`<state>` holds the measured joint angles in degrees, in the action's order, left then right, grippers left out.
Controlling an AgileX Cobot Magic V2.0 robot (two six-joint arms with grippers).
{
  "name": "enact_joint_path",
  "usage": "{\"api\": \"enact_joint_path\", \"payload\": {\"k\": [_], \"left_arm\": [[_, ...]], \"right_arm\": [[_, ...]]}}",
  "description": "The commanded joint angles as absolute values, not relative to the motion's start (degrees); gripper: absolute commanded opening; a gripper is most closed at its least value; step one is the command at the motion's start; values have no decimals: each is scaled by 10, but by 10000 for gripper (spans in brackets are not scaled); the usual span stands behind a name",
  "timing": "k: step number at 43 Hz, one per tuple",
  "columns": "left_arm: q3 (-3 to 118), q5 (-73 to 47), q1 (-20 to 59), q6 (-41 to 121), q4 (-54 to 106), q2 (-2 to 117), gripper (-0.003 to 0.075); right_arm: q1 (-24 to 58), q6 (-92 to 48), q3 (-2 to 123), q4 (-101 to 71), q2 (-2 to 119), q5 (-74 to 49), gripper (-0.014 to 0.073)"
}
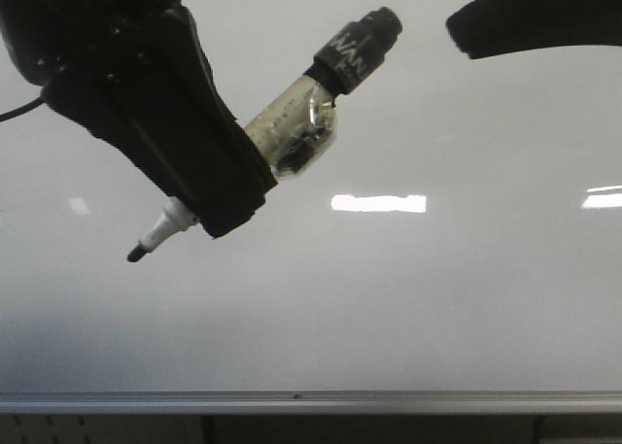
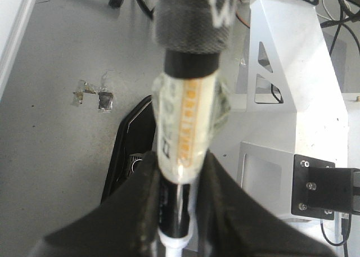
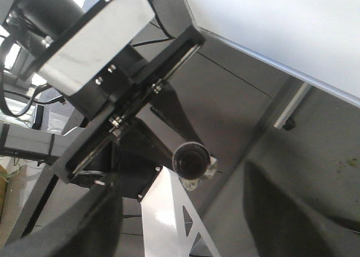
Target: Write number 1 on whiteboard
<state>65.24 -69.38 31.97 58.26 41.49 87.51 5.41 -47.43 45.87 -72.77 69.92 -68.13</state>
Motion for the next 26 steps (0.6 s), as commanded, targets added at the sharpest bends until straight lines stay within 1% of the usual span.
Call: {"api": "enact_joint_path", "payload": {"k": [1, 5, 14, 18, 26], "left_arm": [[669, -721, 324, 584, 450, 853, -20], [669, -721, 324, 584, 450, 853, -20], [669, -721, 324, 584, 450, 853, -20], [669, -721, 324, 584, 450, 853, -20], [669, -721, 324, 584, 450, 853, -20]], "right_arm": [[76, -497, 478, -785, 707, -664, 488], [105, -502, 482, -791, 728, -636, 488], [175, -502, 521, -796, 770, -634, 488], [189, -502, 528, -796, 778, -642, 487], [189, -500, 528, -784, 778, -674, 484]]}}
